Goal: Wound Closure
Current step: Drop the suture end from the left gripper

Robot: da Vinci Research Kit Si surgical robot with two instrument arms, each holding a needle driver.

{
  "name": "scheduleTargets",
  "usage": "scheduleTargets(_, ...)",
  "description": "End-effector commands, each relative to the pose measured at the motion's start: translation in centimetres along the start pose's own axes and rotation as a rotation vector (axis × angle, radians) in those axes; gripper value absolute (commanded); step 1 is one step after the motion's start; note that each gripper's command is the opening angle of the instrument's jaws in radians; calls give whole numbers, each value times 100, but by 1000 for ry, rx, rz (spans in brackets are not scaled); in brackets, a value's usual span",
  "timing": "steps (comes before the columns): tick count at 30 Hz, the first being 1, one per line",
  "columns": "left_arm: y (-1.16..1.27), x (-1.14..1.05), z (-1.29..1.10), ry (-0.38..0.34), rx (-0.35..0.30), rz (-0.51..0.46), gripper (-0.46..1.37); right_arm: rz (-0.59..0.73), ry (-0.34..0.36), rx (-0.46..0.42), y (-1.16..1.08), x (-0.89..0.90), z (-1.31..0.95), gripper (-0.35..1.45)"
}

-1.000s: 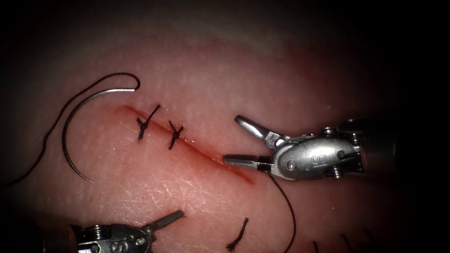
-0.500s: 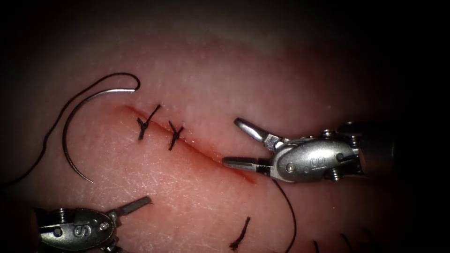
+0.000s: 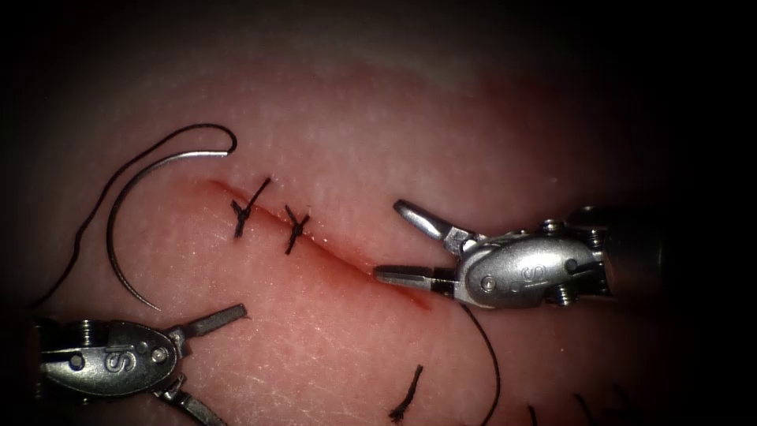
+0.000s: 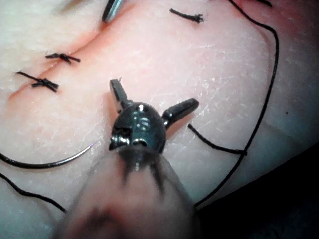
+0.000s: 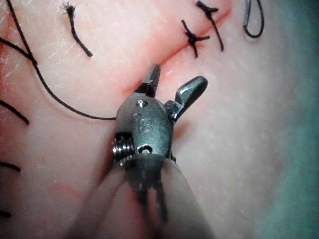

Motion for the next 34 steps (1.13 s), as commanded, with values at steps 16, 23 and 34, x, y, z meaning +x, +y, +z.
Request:
scheduleTargets(16,-12,31,-16,-4,39,14,97,-1,-1,3,-3,2,2,138)
scheduleTargets(23,-13,34,-19,-2,52,14,84,-1,-2,3,-2,1,2,138)
scheduleTargets(34,-14,33,-20,-1,59,22,74,0,-4,1,-2,1,5,139)
